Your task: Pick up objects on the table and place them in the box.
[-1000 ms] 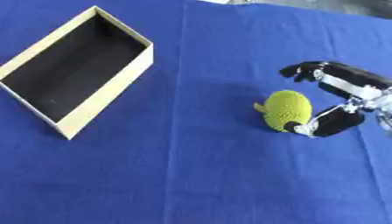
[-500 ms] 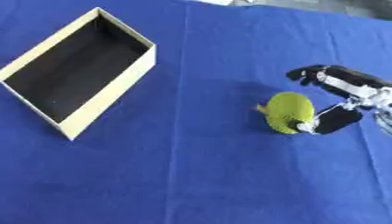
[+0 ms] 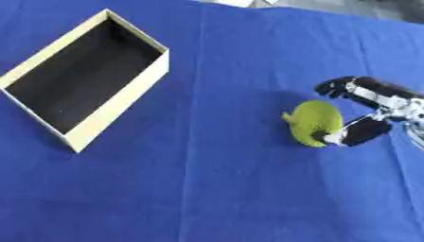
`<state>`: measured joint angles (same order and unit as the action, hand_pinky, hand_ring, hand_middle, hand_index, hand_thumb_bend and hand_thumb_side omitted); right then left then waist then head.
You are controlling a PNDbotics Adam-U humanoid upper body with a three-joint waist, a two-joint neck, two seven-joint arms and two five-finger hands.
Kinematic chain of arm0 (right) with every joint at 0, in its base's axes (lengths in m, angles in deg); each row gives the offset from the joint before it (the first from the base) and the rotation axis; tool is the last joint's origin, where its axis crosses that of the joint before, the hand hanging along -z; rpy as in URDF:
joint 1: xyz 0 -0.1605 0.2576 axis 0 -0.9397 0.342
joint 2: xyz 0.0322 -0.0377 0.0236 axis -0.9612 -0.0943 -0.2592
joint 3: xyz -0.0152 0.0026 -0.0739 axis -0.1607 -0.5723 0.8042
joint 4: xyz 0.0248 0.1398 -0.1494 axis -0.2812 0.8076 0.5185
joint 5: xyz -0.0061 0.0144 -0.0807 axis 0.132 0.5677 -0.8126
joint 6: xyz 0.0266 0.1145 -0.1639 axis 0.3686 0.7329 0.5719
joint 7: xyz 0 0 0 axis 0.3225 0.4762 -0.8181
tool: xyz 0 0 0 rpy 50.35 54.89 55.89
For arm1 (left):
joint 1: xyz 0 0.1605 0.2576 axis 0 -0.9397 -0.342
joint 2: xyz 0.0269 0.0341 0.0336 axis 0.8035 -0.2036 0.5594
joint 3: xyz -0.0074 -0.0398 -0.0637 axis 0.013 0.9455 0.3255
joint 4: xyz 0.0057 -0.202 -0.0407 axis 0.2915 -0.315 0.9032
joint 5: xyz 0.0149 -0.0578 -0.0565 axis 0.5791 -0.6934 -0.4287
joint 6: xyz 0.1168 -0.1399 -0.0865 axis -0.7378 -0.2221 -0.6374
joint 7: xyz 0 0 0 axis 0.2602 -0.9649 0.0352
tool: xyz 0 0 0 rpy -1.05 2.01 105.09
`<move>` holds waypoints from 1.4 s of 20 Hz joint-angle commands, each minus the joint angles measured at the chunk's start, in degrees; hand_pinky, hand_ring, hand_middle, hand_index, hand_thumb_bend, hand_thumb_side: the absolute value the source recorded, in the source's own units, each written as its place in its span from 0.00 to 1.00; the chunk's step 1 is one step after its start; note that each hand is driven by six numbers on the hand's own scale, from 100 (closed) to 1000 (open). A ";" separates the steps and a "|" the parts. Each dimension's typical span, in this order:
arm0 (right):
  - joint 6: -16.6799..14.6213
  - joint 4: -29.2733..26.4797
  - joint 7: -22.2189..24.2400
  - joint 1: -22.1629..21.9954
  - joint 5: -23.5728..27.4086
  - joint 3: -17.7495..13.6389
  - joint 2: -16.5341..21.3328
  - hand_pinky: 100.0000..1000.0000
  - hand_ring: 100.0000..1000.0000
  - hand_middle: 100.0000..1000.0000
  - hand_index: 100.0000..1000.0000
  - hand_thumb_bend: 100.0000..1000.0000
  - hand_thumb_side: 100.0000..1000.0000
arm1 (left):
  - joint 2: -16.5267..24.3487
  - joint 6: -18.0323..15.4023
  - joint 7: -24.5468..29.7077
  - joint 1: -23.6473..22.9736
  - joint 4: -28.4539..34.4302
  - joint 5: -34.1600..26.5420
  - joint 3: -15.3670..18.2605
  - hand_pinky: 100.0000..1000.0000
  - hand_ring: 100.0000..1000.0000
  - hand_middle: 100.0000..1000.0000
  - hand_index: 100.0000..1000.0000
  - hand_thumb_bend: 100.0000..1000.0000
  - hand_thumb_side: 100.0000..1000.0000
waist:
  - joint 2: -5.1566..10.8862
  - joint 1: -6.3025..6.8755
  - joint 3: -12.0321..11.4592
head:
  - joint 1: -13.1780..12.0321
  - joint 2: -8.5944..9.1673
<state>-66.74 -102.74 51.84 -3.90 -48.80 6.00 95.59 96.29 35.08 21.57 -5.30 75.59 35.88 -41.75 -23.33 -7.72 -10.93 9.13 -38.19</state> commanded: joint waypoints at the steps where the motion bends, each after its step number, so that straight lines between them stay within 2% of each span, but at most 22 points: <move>1: -0.96 -0.71 1.05 0.32 -0.37 -0.25 1.40 0.87 0.82 0.68 0.81 0.36 0.06 | 0.77 -0.14 0.22 0.82 0.97 -0.21 -0.07 0.62 0.55 0.46 0.61 0.00 0.24 | 1.05 0.31 0.01 | -0.10 0.51; 3: -1.51 -0.82 1.08 0.25 -0.18 -0.23 1.23 0.84 0.79 0.62 0.76 0.31 0.00 | 0.76 -0.16 0.21 0.86 0.97 -0.23 -0.08 0.62 0.55 0.46 0.61 0.00 0.24 | 1.07 0.30 -0.01 | -0.22 0.52; 5: -1.81 -0.99 0.23 0.09 0.49 -0.30 0.98 0.80 0.74 0.58 0.72 0.25 0.00 | 0.76 -0.18 0.20 0.90 0.97 -0.26 -0.09 0.62 0.55 0.46 0.61 0.00 0.24 | 1.09 0.29 0.01 | -0.36 0.51; 6: -1.80 -1.07 -0.48 0.00 0.89 -0.33 0.89 0.78 0.72 0.57 0.71 0.22 0.07 | 0.76 -0.19 0.19 0.93 0.97 -0.30 -0.09 0.62 0.55 0.46 0.61 0.00 0.24 | 1.09 0.29 0.02 | -0.41 0.50; 8: -1.35 -1.24 -2.24 -0.14 1.37 -0.24 0.82 0.75 0.67 0.55 0.69 0.10 0.19 | 0.75 -0.21 0.23 0.99 0.97 -0.38 -0.12 0.62 0.55 0.46 0.61 0.00 0.24 | 1.10 0.29 0.01 | -0.50 0.45; 9: -0.97 -1.30 -3.15 -0.16 1.26 -0.15 0.81 0.72 0.64 0.54 0.67 0.00 0.27 | 0.74 -0.24 0.26 1.04 0.97 -0.42 -0.13 0.62 0.56 0.46 0.61 0.00 0.24 | 1.10 0.29 0.00 | -0.53 0.41; 11: -0.22 -1.46 -4.51 -0.20 0.86 0.23 0.77 0.70 0.61 0.53 0.66 0.00 0.29 | 0.72 -0.30 0.32 1.15 0.97 -0.47 -0.15 0.62 0.56 0.46 0.61 0.00 0.24 | 1.11 0.30 -0.04 | -0.54 0.36; 17: -0.12 -2.87 -5.29 -0.45 1.48 1.20 0.70 0.60 0.52 0.47 0.60 0.00 0.18 | 0.70 -0.38 0.40 1.36 0.97 -0.62 -0.19 0.62 0.56 0.46 0.61 0.00 0.24 | 1.17 0.26 -0.07 | -0.67 0.31; 24: -1.52 -12.45 -10.34 -1.94 -0.90 -1.68 1.07 0.58 0.50 0.46 0.60 0.00 0.09 | 0.86 -0.28 0.41 1.13 0.97 -0.72 -0.14 0.62 0.56 0.46 0.61 0.00 0.24 | 1.44 0.25 0.42 | -1.10 0.10; 28: -3.70 -13.51 -13.13 0.32 -2.55 -3.28 1.14 0.58 0.49 0.45 0.59 0.00 0.07 | 0.87 -0.19 0.40 0.95 0.97 -0.81 -0.18 0.62 0.56 0.46 0.61 0.00 0.24 | 1.85 0.23 0.60 | -1.14 0.06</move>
<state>-69.91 -114.89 39.74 -4.16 -50.52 4.29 95.01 96.27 34.86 21.85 -4.77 75.59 35.34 -42.06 -22.99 -7.77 -10.44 8.10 -38.20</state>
